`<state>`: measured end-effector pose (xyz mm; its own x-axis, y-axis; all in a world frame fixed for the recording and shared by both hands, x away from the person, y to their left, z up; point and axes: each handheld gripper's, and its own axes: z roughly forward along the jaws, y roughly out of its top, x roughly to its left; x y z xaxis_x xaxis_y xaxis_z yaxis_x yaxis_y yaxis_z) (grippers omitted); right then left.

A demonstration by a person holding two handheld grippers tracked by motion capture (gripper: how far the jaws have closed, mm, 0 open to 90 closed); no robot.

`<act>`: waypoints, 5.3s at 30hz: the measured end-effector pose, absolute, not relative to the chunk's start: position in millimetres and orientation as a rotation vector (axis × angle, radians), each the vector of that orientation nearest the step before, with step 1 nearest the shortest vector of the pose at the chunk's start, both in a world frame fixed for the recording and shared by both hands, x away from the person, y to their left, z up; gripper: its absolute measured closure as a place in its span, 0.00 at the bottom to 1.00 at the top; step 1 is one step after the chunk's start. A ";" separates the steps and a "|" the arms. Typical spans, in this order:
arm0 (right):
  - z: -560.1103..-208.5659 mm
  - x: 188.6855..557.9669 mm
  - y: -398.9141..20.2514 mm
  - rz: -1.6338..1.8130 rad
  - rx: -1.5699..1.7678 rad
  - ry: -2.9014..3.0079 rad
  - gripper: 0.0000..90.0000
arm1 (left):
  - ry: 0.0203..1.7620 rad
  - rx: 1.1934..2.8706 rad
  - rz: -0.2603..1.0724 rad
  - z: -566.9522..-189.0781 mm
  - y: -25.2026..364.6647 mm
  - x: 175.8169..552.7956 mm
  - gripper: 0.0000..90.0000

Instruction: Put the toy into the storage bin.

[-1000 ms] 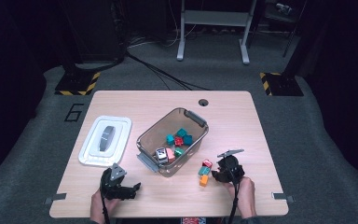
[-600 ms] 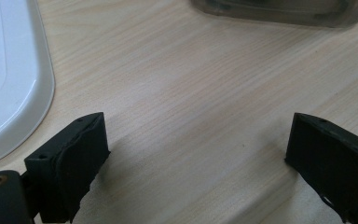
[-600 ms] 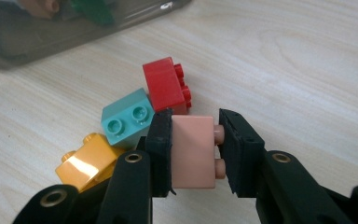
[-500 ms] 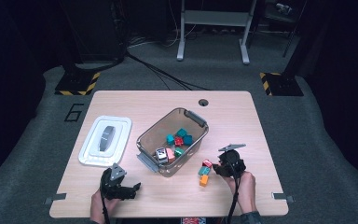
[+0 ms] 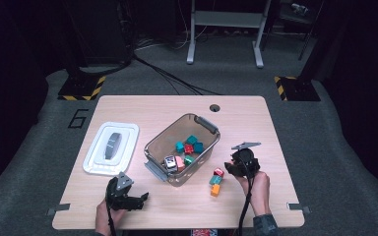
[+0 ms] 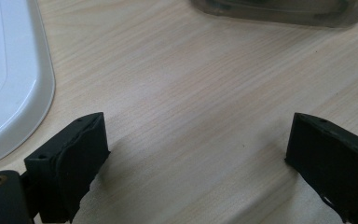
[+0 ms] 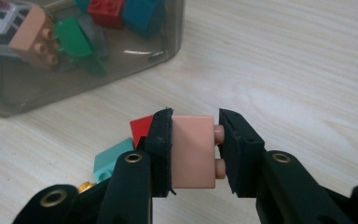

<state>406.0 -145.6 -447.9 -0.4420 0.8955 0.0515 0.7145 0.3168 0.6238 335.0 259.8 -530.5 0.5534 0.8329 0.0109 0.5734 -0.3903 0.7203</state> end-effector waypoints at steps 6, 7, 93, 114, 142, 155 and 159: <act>-438.8 413.4 -144.7 0.852 1.430 2.267 0.74 | 1.130 2.100 0.495 -531.2 259.4 335.1 0.06; -437.1 414.5 -144.5 0.856 1.426 2.269 0.74 | 1.128 2.101 0.496 -531.2 259.4 335.1 0.06; -378.7 471.0 -83.3 0.850 1.185 2.349 0.60 | 1.131 2.112 0.489 -532.0 258.6 336.4 0.00; -392.7 415.5 -128.1 0.964 1.259 2.318 0.24 | 1.133 2.108 0.488 -532.1 258.4 336.5 0.00; -484.3 419.9 -120.6 0.784 1.425 2.481 0.69 | 1.131 2.110 0.487 -532.0 258.5 336.2 0.00; -482.4 420.7 -126.1 0.808 1.443 2.443 0.75 | 1.132 2.110 0.487 -532.0 258.4 336.2 0.01; -478.4 420.8 -128.0 0.824 1.443 2.427 0.75 | 1.129 2.112 0.489 -531.9 258.6 336.3 0.01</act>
<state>420.8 -128.0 -478.4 -0.5033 0.8574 0.1079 0.7457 0.3678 0.5556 336.3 258.6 -531.9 0.5524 0.8336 0.0088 0.5768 -0.3898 0.7179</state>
